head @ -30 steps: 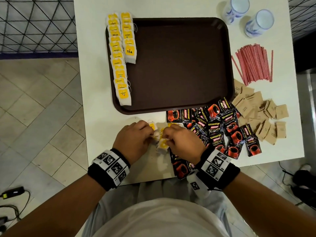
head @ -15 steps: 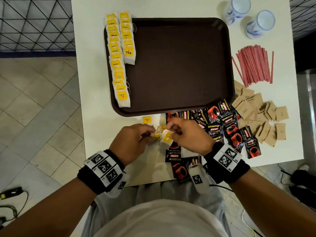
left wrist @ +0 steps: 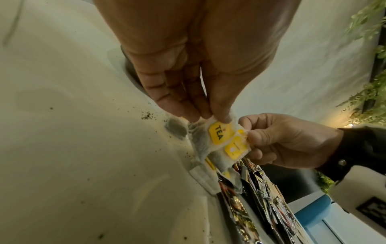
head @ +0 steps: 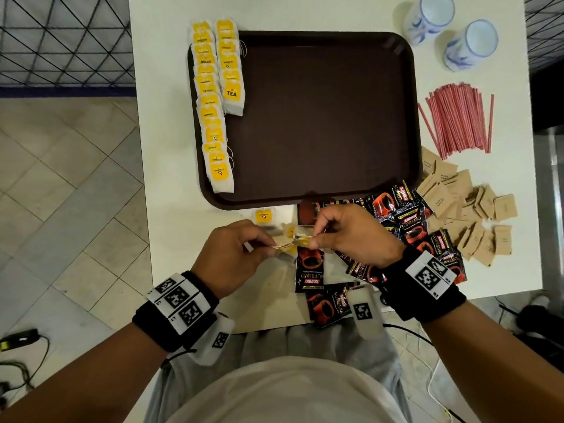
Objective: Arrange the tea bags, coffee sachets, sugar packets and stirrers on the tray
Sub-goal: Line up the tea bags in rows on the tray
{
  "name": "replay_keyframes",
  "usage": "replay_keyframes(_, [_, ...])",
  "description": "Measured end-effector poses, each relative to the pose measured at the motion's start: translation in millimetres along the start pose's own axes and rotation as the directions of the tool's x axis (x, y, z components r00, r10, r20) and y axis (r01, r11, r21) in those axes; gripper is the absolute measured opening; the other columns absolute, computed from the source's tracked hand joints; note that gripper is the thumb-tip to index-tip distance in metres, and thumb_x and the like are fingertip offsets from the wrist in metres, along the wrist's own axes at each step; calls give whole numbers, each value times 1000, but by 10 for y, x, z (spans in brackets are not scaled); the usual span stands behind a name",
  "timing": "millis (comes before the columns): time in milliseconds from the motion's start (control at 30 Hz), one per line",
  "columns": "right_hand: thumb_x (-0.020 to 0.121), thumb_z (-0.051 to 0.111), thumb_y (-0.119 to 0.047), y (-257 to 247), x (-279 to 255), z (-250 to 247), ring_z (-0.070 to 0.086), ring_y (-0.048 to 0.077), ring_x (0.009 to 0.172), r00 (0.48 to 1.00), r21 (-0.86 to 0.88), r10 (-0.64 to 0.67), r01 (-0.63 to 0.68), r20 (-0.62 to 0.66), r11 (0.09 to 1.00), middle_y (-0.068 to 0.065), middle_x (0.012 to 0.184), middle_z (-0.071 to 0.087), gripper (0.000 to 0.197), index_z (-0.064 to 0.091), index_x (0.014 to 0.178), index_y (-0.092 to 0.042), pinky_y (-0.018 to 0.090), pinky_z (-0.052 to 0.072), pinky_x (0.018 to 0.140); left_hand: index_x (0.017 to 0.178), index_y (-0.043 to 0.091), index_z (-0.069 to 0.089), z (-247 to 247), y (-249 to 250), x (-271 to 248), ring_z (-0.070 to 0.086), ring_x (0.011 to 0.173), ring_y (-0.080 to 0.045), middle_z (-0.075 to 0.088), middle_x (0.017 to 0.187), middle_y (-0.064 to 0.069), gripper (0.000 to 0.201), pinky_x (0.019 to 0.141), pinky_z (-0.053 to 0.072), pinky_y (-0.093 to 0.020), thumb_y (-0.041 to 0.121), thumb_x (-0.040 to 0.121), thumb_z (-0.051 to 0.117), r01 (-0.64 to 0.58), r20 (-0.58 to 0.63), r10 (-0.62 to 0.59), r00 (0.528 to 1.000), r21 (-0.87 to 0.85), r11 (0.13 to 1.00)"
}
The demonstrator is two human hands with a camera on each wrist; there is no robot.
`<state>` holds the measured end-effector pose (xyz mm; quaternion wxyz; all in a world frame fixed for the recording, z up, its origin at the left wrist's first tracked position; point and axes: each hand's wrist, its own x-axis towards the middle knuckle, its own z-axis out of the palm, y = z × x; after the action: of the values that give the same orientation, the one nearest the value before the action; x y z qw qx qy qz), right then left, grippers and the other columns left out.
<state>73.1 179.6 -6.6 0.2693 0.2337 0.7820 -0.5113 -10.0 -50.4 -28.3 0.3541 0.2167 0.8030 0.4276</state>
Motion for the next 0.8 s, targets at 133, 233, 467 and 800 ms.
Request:
replay_keyframes(133, [73, 88, -23, 10, 12, -95, 69, 24, 78, 1000, -30, 11, -12, -18, 999, 3, 81, 71, 23, 67, 76, -11, 47, 58, 79, 76, 24, 74, -1, -82, 2, 61, 78, -6, 65, 80, 12, 10, 65, 40, -8, 19, 74, 83, 34, -11, -34, 999, -3, 999])
replay_keyframes(233, [71, 89, -23, 31, 6, -162, 70, 26, 80, 999, 28, 14, -13, -32, 1000, 3, 81, 72, 22, 68, 73, -17, 51, 58, 81, 75, 22, 74, -11, -72, -11, 63, 82, -8, 66, 84, 10, 12, 65, 42, -11, 15, 72, 84, -21, -7, 21, 1000, -39, 999])
replay_keyframes(467, [59, 87, -25, -24, -29, -249, 69, 15, 81, 1000, 287, -8, 7, 1, 958, 2, 88, 72, 21, 69, 66, -17, 31, 55, 77, 70, 7, 71, 30, -41, -37, 68, 92, -20, 72, 94, 1, 14, 77, 55, -39, 4, 69, 85, 1, 51, 17, 999, -328, 945])
replay_keyframes(800, [88, 71, -2, 31, 28, -317, 66, 22, 57, 984, 364, 75, -12, -160, 931, 23, 85, 70, 20, 53, 80, -4, 19, 42, 44, 83, 23, 54, 95, 86, -6, 64, 75, -2, 67, 79, 20, 14, 65, 48, -18, 21, 90, 66, 18, -4, -19, 1000, -139, 990])
